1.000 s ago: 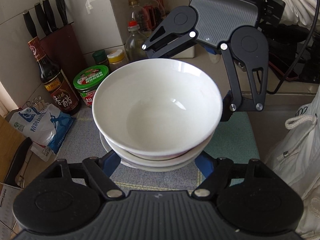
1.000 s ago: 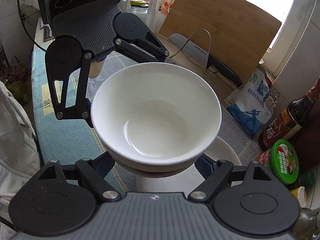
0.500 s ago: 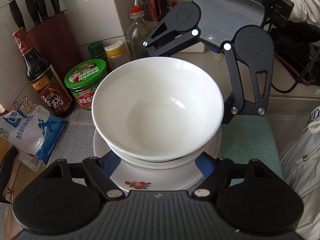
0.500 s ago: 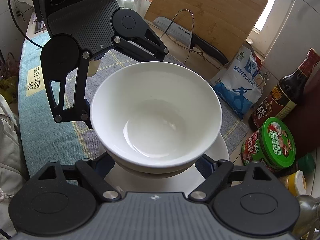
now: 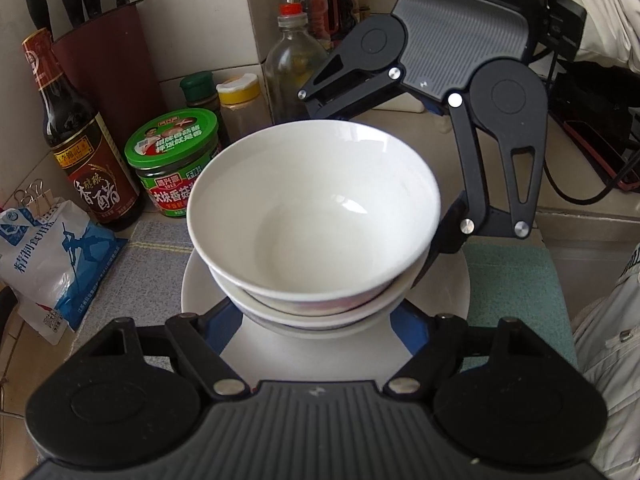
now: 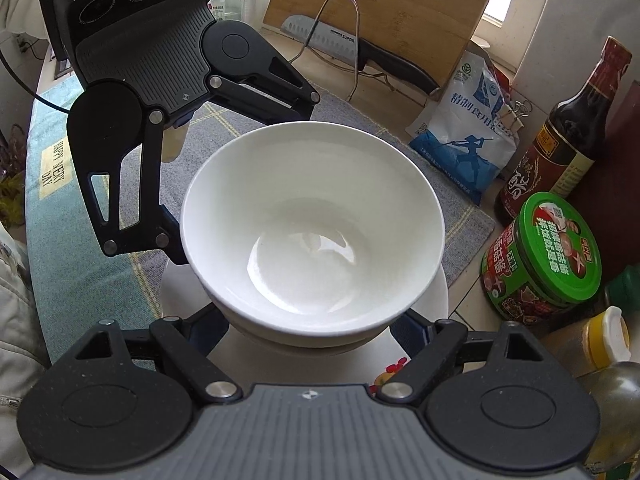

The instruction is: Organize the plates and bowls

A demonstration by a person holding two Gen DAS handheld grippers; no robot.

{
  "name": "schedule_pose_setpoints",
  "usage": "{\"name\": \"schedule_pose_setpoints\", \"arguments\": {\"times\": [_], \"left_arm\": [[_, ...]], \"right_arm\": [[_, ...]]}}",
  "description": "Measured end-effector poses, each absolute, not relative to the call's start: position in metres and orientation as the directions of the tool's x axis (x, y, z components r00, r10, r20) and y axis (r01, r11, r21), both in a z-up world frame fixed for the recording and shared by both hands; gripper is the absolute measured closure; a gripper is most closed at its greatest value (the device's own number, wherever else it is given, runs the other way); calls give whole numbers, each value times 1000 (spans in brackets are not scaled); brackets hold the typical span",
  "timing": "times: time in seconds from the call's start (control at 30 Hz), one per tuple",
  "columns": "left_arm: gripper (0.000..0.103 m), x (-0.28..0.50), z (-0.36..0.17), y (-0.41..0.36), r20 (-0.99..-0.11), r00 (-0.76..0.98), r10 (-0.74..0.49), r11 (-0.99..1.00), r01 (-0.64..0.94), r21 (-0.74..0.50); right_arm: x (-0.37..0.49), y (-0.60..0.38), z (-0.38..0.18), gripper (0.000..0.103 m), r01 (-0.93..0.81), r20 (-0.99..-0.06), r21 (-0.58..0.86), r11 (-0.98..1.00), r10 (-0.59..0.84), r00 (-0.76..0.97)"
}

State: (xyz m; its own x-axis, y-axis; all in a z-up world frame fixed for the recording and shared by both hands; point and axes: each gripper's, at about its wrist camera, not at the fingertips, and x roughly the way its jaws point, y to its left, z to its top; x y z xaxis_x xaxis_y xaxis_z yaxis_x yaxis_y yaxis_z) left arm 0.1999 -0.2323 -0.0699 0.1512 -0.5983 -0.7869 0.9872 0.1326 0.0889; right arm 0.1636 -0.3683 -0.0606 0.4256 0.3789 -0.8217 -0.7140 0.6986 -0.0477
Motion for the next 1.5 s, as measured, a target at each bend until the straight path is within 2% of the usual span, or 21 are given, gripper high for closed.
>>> {"name": "schedule_pose_setpoints", "arguments": {"times": [0.1, 0.17, 0.2, 0.27, 0.47, 0.67, 0.87, 0.97, 1.17, 1.33, 1.4, 1.5], "left_arm": [[21, 199, -70, -232, -782, 162, -602, 141, 985, 96], [21, 198, -70, -232, -780, 167, -603, 148, 984, 97], [17, 197, -70, -232, -779, 174, -603, 153, 983, 102], [10, 193, -69, -230, -767, 190, -612, 157, 981, 118], [9, 181, -60, -214, -728, 279, -627, 236, 958, 164], [4, 162, -29, -180, -586, 420, -693, 413, 897, 153], [1, 139, -5, -148, -398, 542, -740, 540, 832, 127], [1, 131, 2, -136, -365, 585, -724, 597, 797, 94], [1, 116, 13, -125, -435, 668, -604, 692, 710, 129], [1, 115, 14, -118, -585, 620, -523, 731, 679, 66], [1, 116, 12, -116, -641, 605, -473, 756, 652, 57], [1, 108, 12, -109, -654, 597, -465, 761, 647, 50]], "right_arm": [[165, -371, -62, 12, -704, -818, -28, 710, 388, 424], [165, -371, -63, 5, -700, -813, -20, 714, 396, 427], [164, -370, -63, 0, -697, -811, -22, 716, 395, 431], [162, -369, -61, 0, -698, -803, -27, 716, 400, 442], [153, -369, -58, 0, -679, -805, -54, 733, 370, 463], [139, -365, -45, 0, -602, -803, -92, 793, 298, 515], [123, -342, -27, 0, -482, -784, -187, 856, 166, 599], [115, -327, -18, 0, -383, -785, -198, 902, 88, 613], [93, -303, -6, 0, -68, -767, -162, 984, -82, 636], [63, -285, -7, 0, 251, -760, -58, 966, -206, 616], [53, -276, -8, 0, 332, -762, -39, 943, -242, 600], [39, -261, -5, 0, 407, -750, -16, 913, -280, 599]]}}
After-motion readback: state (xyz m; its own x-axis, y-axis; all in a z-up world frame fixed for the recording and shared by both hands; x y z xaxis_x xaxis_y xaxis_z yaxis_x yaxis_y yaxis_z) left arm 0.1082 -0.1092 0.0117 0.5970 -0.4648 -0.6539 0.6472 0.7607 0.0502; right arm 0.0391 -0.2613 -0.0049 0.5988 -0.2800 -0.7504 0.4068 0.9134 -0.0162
